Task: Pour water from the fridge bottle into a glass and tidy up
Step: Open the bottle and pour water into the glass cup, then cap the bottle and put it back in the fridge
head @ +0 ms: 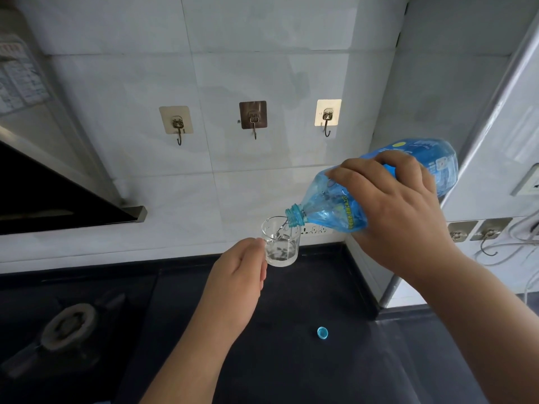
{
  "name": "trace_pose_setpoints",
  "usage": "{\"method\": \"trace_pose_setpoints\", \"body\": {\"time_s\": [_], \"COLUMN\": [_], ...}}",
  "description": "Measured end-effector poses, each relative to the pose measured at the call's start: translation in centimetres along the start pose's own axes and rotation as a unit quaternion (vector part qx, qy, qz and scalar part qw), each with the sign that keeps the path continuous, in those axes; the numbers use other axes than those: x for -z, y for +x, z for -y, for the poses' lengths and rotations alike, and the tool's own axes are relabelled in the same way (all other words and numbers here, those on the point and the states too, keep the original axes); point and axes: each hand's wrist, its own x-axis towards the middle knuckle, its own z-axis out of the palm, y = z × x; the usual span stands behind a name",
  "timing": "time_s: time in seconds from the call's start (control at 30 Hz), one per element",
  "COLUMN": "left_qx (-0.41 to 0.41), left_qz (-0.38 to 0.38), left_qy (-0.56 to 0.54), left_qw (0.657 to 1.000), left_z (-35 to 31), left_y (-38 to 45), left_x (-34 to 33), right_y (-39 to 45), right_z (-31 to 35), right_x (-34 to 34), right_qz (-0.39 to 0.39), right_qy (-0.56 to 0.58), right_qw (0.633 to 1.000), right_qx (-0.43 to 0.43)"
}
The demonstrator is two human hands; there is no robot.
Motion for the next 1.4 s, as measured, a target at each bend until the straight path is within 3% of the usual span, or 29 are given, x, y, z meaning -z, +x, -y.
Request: {"method": "trace_pose_setpoints", "body": {"time_s": [0.2, 0.4, 0.53, 0.7, 0.83, 1.03, 1.4], "left_qx": [-0.002, 0.009, 0.025, 0.07, 0.136, 0.225, 0.321], "left_qz": [0.004, 0.006, 0.009, 0.017, 0.021, 0.028, 0.076], "left_qy": [0.002, -0.014, -0.032, -0.053, -0.068, -0.064, -0.077], "left_qw": [1.0, 1.0, 0.999, 0.996, 0.988, 0.972, 0.941], "left_z": [0.6, 2.1, 4.2, 8.4, 12.4, 20.5, 31.0], "left_y": [0.2, 0.5, 1.1, 2.0, 2.6, 3.4, 3.2], "left_x": [0.3, 0.2, -0.2, -1.3, -2.7, -5.4, -9.6], "right_y": [0.0, -1.2, -3.0, -7.9, -13.0, -19.6, -24.1], "right_z": [0.4, 1.3, 2.2, 3.2, 4.7, 7.5, 9.6], "right_x": [-0.1, -1.1, -2.8, -6.9, -10.9, -15.1, -17.4], "right_qz": [0.008, 0.104, 0.171, 0.266, 0.348, 0.448, 0.495], "right_qy": [0.001, 0.075, 0.173, 0.259, 0.243, 0.28, 0.323], "right_qw": [1.0, 0.984, 0.943, 0.857, 0.817, 0.729, 0.693], "right_qx": [-0.019, -0.127, -0.229, -0.357, -0.39, -0.436, -0.411]}}
